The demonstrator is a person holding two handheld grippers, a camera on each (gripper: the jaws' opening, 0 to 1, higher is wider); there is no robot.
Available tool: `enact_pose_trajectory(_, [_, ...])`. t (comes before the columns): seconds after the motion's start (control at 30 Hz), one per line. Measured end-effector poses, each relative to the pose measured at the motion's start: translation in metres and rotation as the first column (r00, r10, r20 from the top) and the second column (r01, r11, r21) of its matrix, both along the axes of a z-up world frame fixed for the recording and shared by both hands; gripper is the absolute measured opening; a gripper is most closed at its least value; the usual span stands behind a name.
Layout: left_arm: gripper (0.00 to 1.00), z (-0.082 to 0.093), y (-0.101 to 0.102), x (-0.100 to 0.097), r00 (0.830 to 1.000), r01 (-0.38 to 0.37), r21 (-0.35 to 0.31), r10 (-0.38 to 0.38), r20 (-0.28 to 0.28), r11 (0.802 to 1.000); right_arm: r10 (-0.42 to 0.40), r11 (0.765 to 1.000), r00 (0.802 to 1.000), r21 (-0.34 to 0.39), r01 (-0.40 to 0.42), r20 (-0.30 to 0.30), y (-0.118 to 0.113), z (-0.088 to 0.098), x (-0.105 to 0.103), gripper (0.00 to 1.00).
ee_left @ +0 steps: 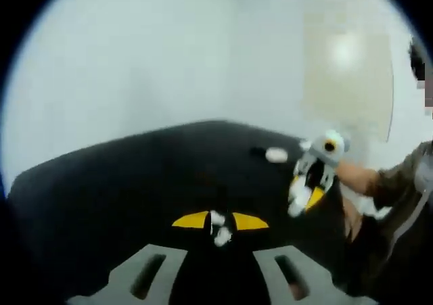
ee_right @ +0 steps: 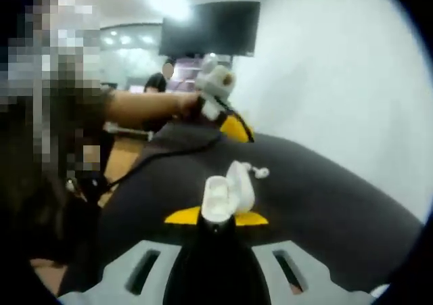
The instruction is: Pick up three earphones and place each one into its charging case using tactile feedback, ensure that each earphone is properly inserted and securely positioned inside the case.
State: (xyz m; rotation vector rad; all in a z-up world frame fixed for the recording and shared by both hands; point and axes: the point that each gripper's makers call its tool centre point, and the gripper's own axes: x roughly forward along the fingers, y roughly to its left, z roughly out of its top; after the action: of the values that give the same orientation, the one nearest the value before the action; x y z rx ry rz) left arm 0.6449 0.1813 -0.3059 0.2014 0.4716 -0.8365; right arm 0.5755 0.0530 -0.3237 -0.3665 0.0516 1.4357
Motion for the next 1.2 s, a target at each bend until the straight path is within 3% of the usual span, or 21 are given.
enact_pose_trajectory(0.07, [0.1,-0.001,-0.001,0.013,0.995,-0.017,0.098,0.007,0.1,0.995,0.0,1.0,1.0,0.0,0.0,0.003,-0.001,0.0,0.0,0.18])
enact_pose_trajectory(0.1, [0.1,0.004,-0.006,0.019,0.988,-0.011,0.108,-0.006,0.154,0.994,0.0,1.0,1.0,0.0,0.0,0.004,-0.001,0.0,0.0,0.18])
enact_pose_trajectory(0.13, [0.09,0.008,-0.013,0.022,0.987,0.002,0.093,-0.017,0.159,0.996,-0.001,1.0,1.0,0.0,0.001,0.003,-0.001,0.0,0.0,0.18])
enact_pose_trajectory(0.17, [0.09,0.009,-0.016,0.025,0.989,0.007,0.09,-0.021,0.147,0.996,-0.001,1.0,1.0,0.0,0.001,0.004,-0.002,-0.001,0.0,0.18])
enact_pose_trajectory(0.27, [0.09,0.009,-0.035,0.023,0.984,0.151,0.144,-0.163,0.073,0.978,-0.003,1.0,1.0,0.0,0.003,0.007,-0.003,-0.001,0.001,0.18])
enact_pose_trajectory(0.33, [0.09,0.014,-0.043,0.021,0.947,0.277,0.2,-0.302,0.109,0.94,-0.004,1.0,1.0,0.0,0.004,0.008,-0.003,-0.001,0.001,0.18])
enact_pose_trajectory(0.37, [0.1,0.018,-0.046,0.018,0.931,0.322,0.187,-0.346,0.116,0.928,-0.004,1.0,1.0,0.0,0.004,0.01,-0.003,-0.001,0.001,0.18])
enact_pose_trajectory(0.43, [0.1,0.021,-0.046,0.012,0.902,0.404,0.185,-0.424,0.081,0.896,-0.005,1.0,1.0,-0.001,0.005,0.013,-0.003,-0.001,0.001,0.18])
enact_pose_trajectory(0.53, [0.11,0.019,-0.036,0.023,0.909,0.4,0.23,-0.417,0.027,0.887,-0.005,1.0,1.0,-0.002,0.005,0.019,-0.003,-0.001,0.0,0.18])
enact_pose_trajectory(0.67, [0.09,0.015,-0.032,0.02,0.899,0.438,0.189,-0.432,-0.075,0.879,-0.004,1.0,1.0,-0.002,0.004,0.02,-0.003,0.0,-0.001,0.18])
enact_pose_trajectory(0.77, [0.09,0.014,-0.033,0.024,0.891,0.453,0.184,-0.446,-0.082,0.872,-0.003,1.0,1.0,-0.003,0.003,0.025,-0.003,0.001,-0.002,0.18])
enact_pose_trajectory(0.87, [0.1,0.004,-0.035,0.018,0.861,0.508,0.201,-0.492,-0.129,0.837,-0.005,1.0,1.0,-0.004,0.005,0.028,-0.003,0.001,-0.003,0.18])
enact_pose_trajectory(1.0, [0.14,-0.007,-0.035,0.014,0.837,0.547,0.239,-0.525,-0.155,0.802,-0.006,1.0,0.999,-0.005,0.006,0.035,-0.003,0.002,-0.005,0.18])
enact_pose_trajectory(1.1, [0.15,-0.018,-0.035,0.013,0.827,0.562,0.273,-0.53,-0.187,0.781,-0.005,1.0,0.999,-0.004,0.005,0.036,-0.004,0.003,-0.006,0.18])
enact_pose_trajectory(1.2, [0.15,-0.02,-0.041,0.016,0.822,0.569,0.275,-0.536,-0.19,0.775,-0.004,1.0,0.999,-0.004,0.004,0.039,-0.004,0.003,-0.007,0.18])
